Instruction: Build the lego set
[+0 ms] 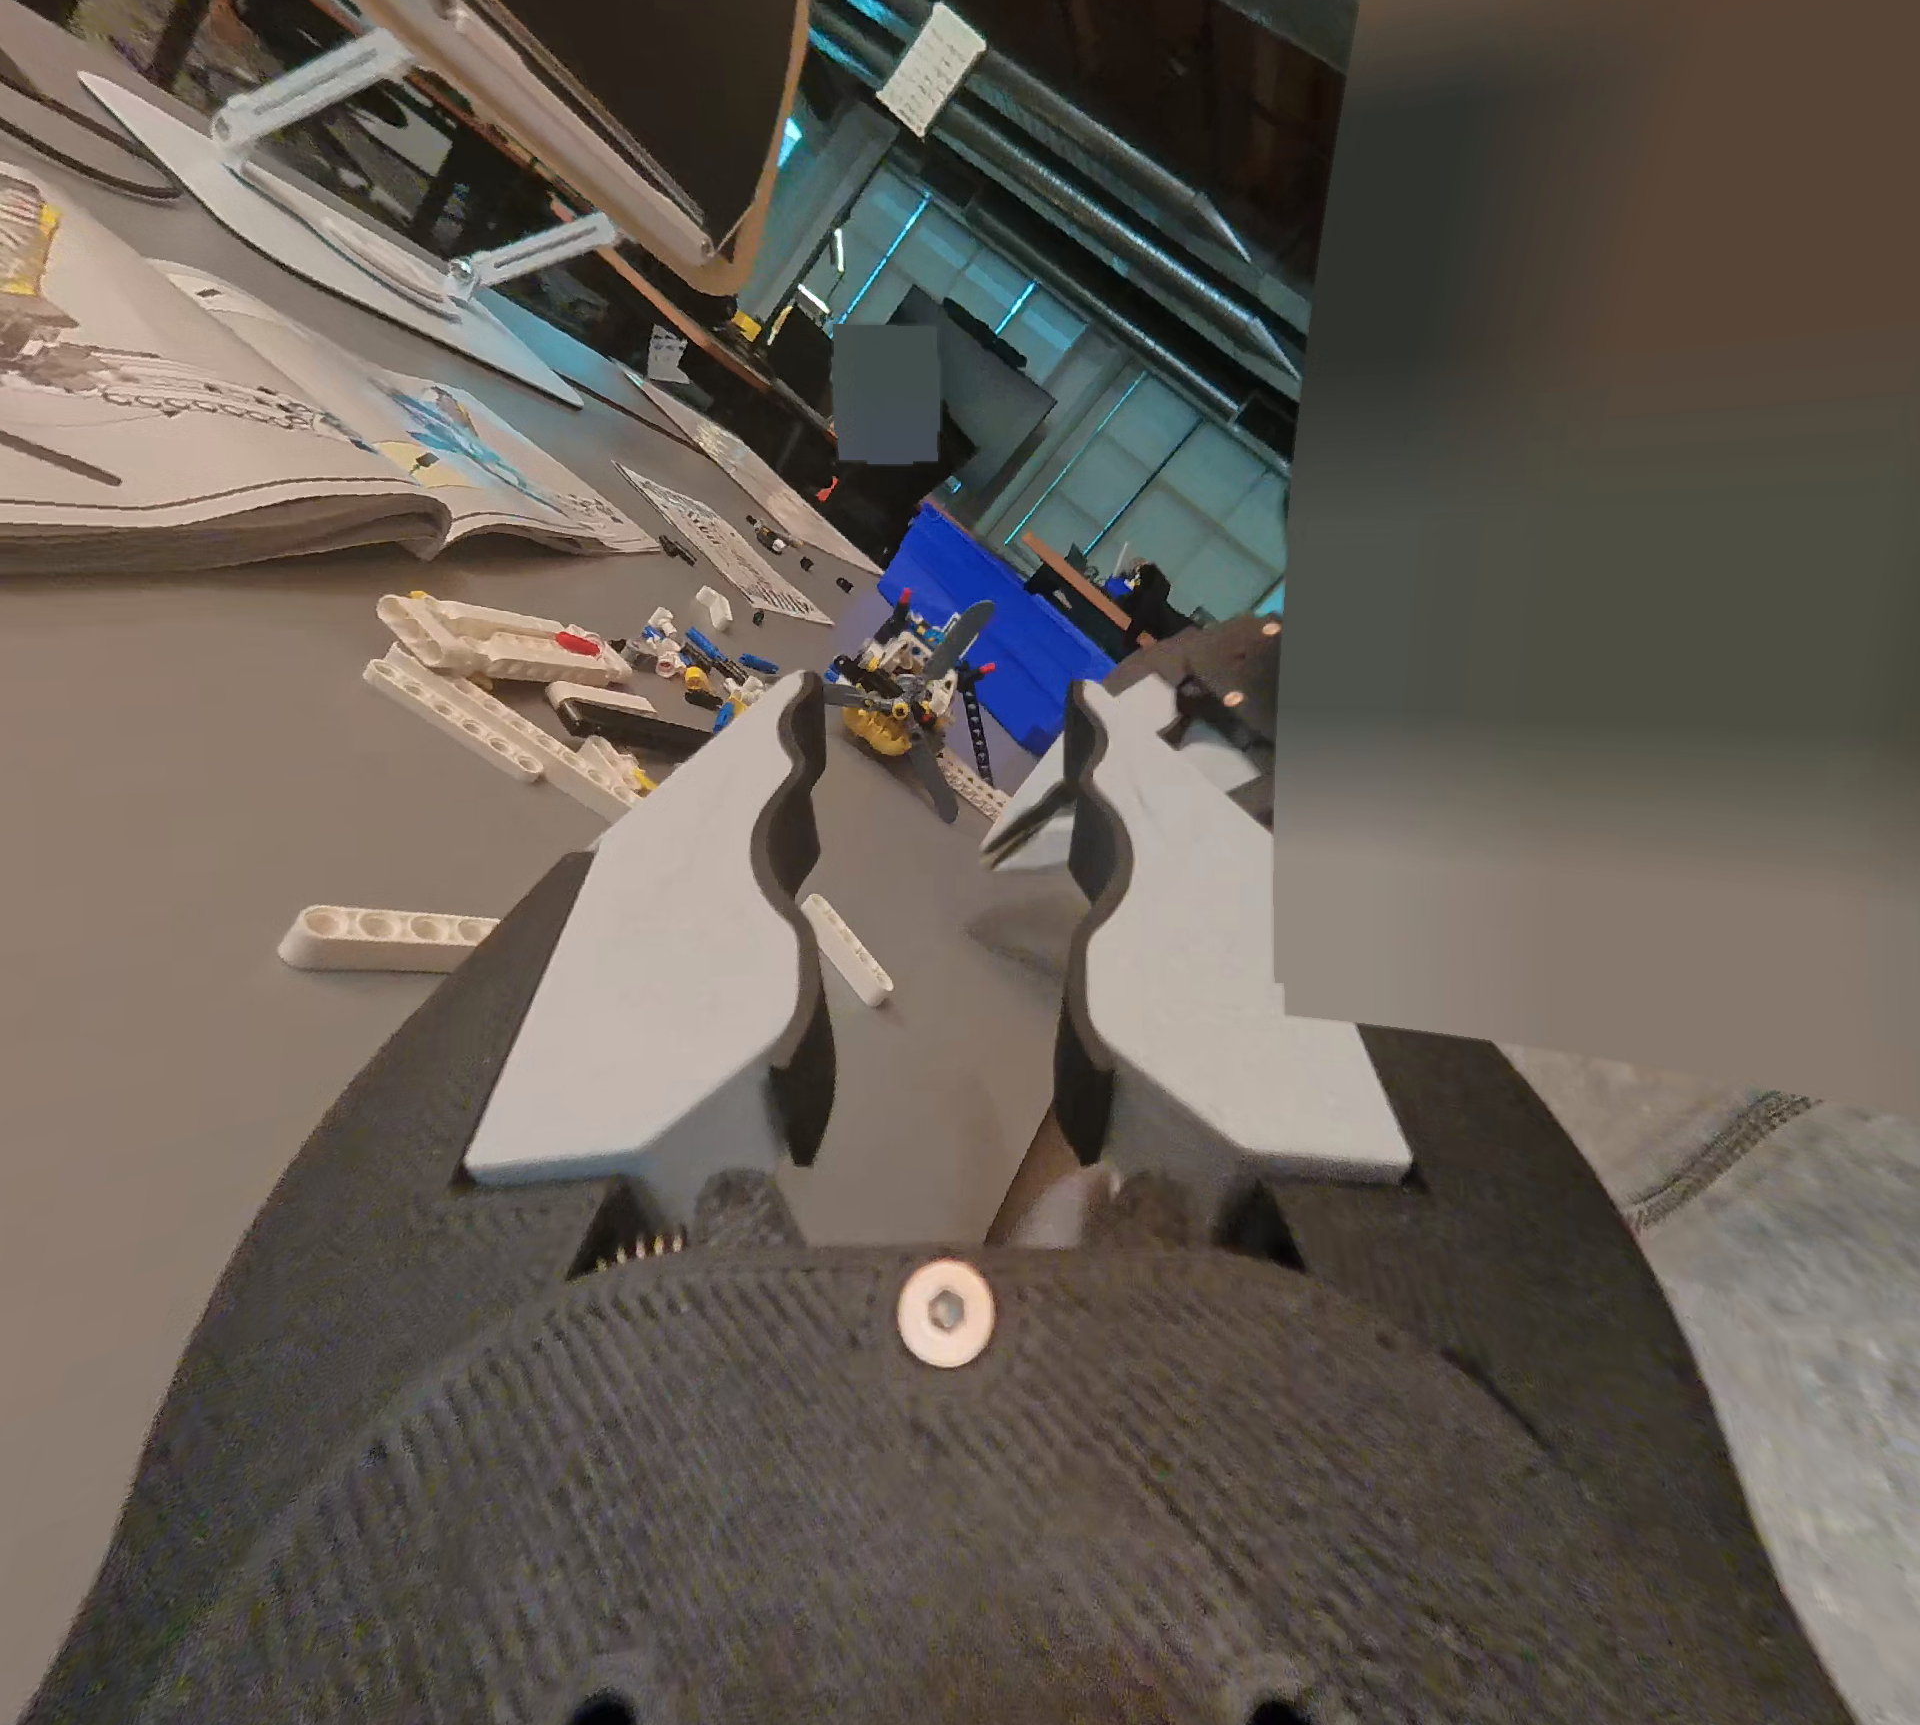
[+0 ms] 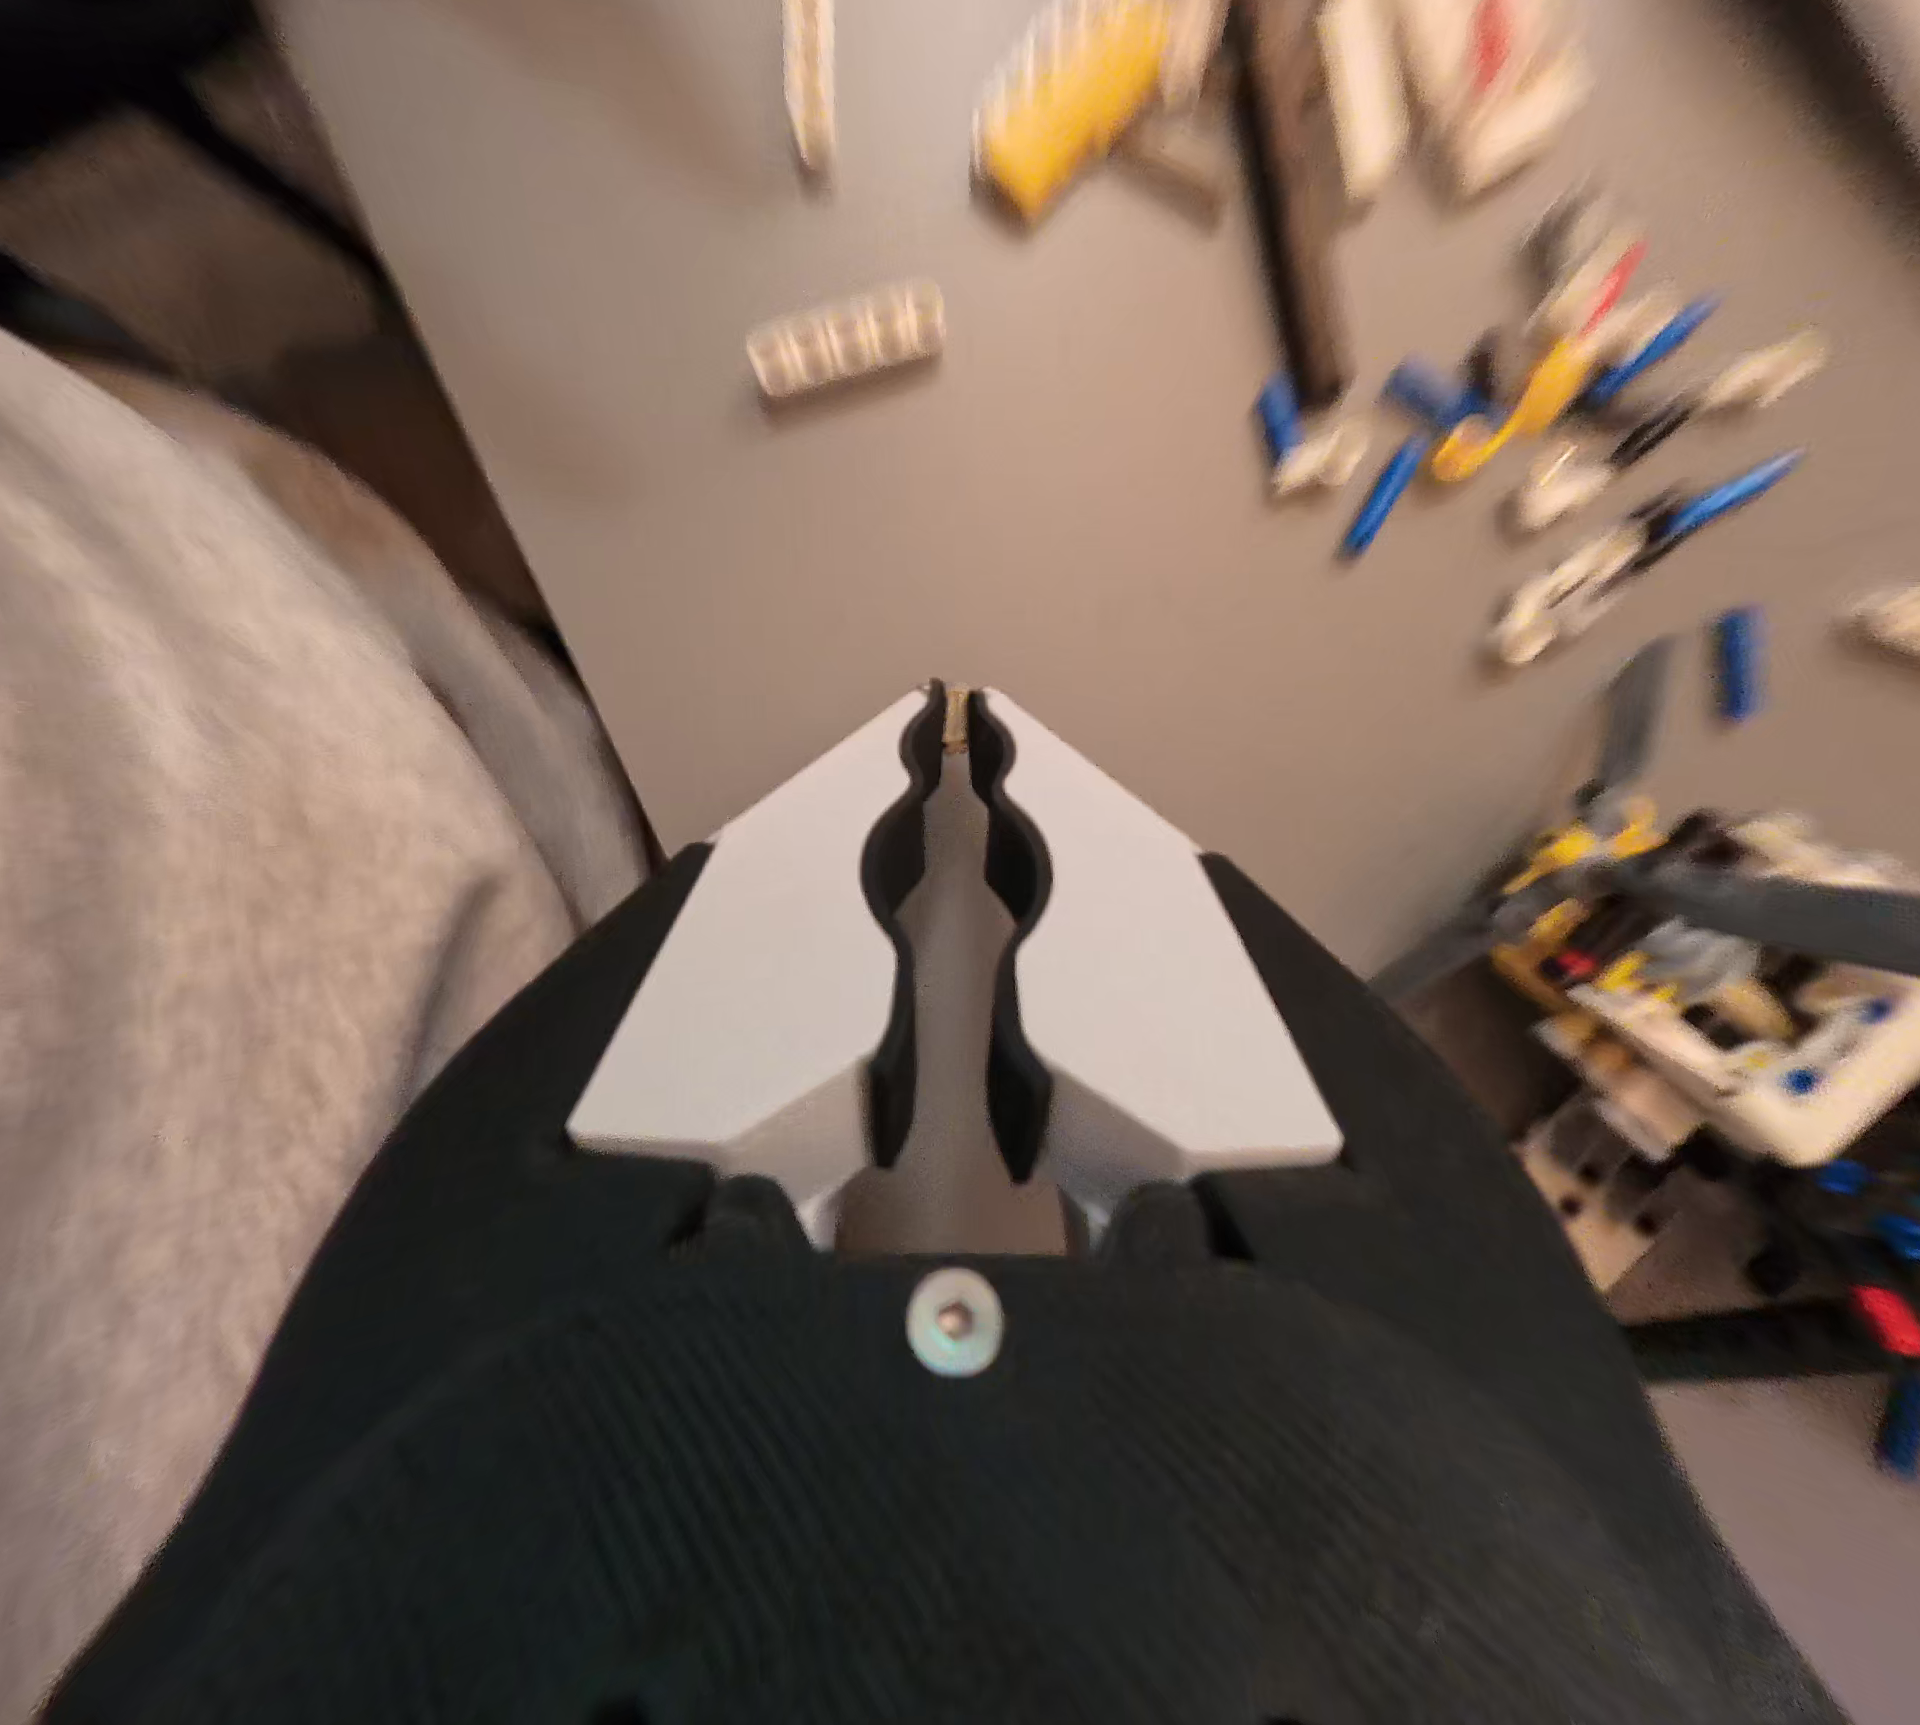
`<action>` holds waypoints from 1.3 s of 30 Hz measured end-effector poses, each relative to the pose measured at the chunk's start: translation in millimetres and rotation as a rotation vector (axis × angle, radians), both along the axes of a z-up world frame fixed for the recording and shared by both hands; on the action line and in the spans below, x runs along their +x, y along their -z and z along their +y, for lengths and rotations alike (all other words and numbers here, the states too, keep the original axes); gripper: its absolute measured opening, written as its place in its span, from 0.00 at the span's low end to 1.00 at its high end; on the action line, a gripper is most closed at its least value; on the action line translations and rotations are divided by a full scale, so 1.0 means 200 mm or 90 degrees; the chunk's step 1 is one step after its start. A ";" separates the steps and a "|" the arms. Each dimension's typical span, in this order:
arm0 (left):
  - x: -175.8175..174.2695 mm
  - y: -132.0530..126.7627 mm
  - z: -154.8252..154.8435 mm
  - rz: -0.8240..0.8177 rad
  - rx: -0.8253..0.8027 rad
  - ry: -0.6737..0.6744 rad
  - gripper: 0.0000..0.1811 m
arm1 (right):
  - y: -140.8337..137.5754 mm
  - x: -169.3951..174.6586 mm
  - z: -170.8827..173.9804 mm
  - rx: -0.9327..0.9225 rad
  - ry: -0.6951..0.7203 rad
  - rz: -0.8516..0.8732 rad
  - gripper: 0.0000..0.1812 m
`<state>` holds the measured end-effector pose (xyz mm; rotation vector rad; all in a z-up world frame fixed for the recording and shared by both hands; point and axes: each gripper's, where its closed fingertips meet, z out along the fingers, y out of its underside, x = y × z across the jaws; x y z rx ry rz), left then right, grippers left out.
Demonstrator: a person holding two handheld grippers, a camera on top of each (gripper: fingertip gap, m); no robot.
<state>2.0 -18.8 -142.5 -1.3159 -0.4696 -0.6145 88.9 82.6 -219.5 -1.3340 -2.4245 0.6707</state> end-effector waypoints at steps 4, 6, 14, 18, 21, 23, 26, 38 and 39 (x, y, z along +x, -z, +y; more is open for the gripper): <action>0.12 -0.02 0.06 0.016 0.009 0.048 0.25 | -0.27 -0.02 -0.09 -0.092 -0.049 0.215 0.02; 0.22 -0.04 0.11 0.026 0.018 0.092 0.24 | -0.35 0.02 -0.11 -0.139 -0.064 0.283 0.02; 0.64 -0.07 0.29 0.162 0.002 0.218 0.08 | -0.50 0.17 -0.05 -0.499 0.038 0.308 0.02; 0.75 -0.08 0.37 0.198 -0.009 0.237 0.06 | -0.53 0.25 -0.02 -0.642 0.063 0.277 0.01; 0.79 -0.07 0.43 0.218 -0.023 0.231 0.11 | -0.49 0.31 -0.04 -0.696 0.053 0.226 0.01; 0.81 -0.07 0.46 0.238 -0.030 0.231 0.12 | -0.46 0.35 -0.04 -0.706 0.051 0.211 0.01; 0.87 -0.07 0.50 0.264 -0.036 0.251 0.12 | -0.44 0.39 -0.04 -0.735 0.050 0.186 0.01; 0.96 -0.04 0.58 0.324 -0.066 0.258 0.05 | -0.37 0.44 0.01 -0.824 0.057 0.082 0.01; 0.96 -0.04 0.59 0.327 -0.068 0.256 0.04 | -0.37 0.44 0.01 -0.832 0.059 0.077 0.01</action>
